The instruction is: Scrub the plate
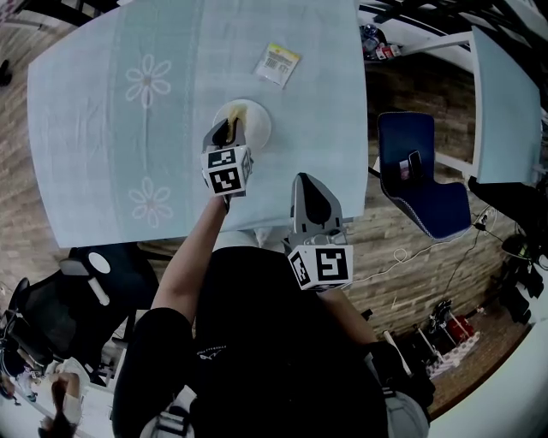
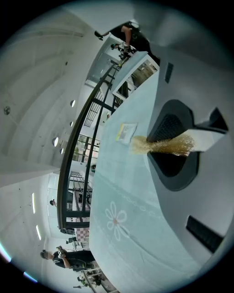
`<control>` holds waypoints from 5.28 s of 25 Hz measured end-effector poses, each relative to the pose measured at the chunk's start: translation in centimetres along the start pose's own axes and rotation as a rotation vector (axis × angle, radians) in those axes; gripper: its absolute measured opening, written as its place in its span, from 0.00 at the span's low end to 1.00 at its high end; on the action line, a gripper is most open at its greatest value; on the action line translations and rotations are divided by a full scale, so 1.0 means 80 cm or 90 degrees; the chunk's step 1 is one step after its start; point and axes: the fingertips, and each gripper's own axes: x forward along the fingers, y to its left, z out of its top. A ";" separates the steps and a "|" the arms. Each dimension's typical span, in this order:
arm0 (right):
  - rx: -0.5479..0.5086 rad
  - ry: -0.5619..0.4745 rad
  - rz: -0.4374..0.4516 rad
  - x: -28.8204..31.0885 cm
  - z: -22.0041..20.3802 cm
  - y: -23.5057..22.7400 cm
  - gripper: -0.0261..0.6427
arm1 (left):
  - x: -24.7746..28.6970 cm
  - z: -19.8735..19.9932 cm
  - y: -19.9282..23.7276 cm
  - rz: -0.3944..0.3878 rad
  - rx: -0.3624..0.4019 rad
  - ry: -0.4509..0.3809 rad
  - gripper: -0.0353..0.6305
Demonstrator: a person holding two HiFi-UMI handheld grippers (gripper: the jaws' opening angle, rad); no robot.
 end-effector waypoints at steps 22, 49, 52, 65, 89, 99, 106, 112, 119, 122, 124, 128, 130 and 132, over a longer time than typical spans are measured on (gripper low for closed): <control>0.019 0.004 -0.037 -0.024 -0.012 -0.022 0.05 | 0.025 -0.041 -0.043 -0.016 0.032 0.065 0.15; 0.011 0.006 -0.017 -0.006 -0.010 -0.011 0.05 | 0.018 -0.017 0.041 0.062 0.030 0.059 0.16; 0.007 0.006 -0.011 -0.003 -0.008 -0.008 0.05 | 0.016 -0.016 0.050 0.072 0.024 0.057 0.16; -0.001 0.004 0.004 -0.002 -0.006 0.004 0.05 | -0.002 -0.010 0.083 0.105 0.011 0.039 0.16; 0.005 -0.004 -0.027 -0.038 -0.016 -0.011 0.05 | -0.015 -0.038 -0.006 0.023 0.030 0.044 0.16; 0.023 -0.007 -0.077 -0.061 -0.022 -0.039 0.05 | 0.003 -0.059 -0.064 -0.024 0.064 0.073 0.16; 0.030 -0.006 -0.087 -0.067 -0.028 -0.043 0.05 | 0.006 -0.058 -0.059 -0.019 0.065 0.076 0.16; 0.024 -0.005 -0.077 -0.067 -0.030 -0.036 0.05 | 0.001 -0.064 -0.038 0.001 0.052 0.079 0.16; 0.016 0.003 -0.063 -0.064 -0.033 -0.025 0.05 | -0.002 -0.063 -0.014 0.020 0.056 0.071 0.16; 0.013 0.005 -0.057 -0.062 -0.035 -0.019 0.05 | -0.005 -0.063 -0.002 0.029 0.053 0.066 0.16; 0.011 0.006 -0.054 -0.060 -0.035 -0.016 0.05 | -0.007 -0.062 0.007 0.036 0.051 0.062 0.16; 0.011 0.008 -0.048 -0.057 -0.039 -0.010 0.05 | -0.011 -0.061 0.025 0.051 0.046 0.056 0.16; 0.009 0.009 -0.044 -0.056 -0.039 -0.006 0.05 | -0.013 -0.059 0.034 0.058 0.043 0.052 0.16; 0.006 0.010 -0.040 -0.054 -0.039 -0.002 0.05 | -0.016 -0.058 0.042 0.065 0.039 0.050 0.16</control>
